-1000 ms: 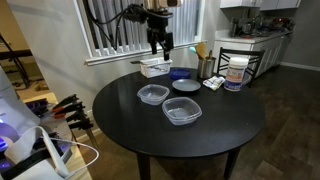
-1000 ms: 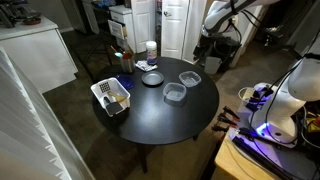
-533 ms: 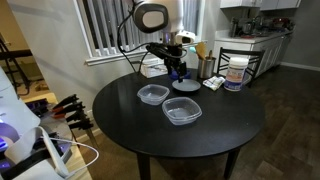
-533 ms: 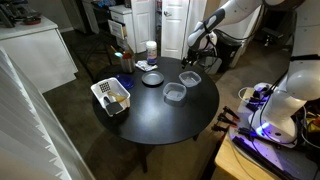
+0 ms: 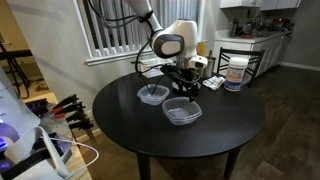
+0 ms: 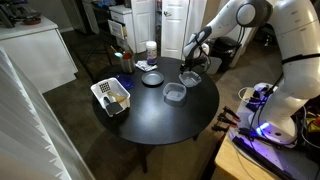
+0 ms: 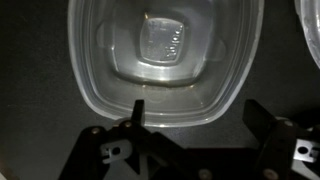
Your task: Put the right bowl in the left bowl
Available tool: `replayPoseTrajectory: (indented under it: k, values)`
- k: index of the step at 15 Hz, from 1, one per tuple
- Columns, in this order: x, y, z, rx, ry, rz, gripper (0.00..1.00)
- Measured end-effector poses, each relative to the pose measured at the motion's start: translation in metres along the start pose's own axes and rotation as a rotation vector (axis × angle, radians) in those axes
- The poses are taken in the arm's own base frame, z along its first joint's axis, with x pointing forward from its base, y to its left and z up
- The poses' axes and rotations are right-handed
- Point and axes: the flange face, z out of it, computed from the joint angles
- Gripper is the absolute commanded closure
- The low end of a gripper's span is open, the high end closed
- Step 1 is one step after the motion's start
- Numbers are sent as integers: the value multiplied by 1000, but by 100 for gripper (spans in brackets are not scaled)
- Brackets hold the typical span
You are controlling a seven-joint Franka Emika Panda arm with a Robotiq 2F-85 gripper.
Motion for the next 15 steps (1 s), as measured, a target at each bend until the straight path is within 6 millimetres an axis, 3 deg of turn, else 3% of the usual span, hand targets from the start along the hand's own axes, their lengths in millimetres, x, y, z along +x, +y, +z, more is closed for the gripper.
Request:
replayPoseTrajectory:
  k: [6, 11, 13, 15]
  values:
    - [18, -28, 21, 26, 12, -50, 0]
    - [22, -46, 41, 32, -4, -56, 0]
    - [20, -48, 51, 28, -25, -41, 26]
    - [19, -48, 58, 25, -46, -30, 40]
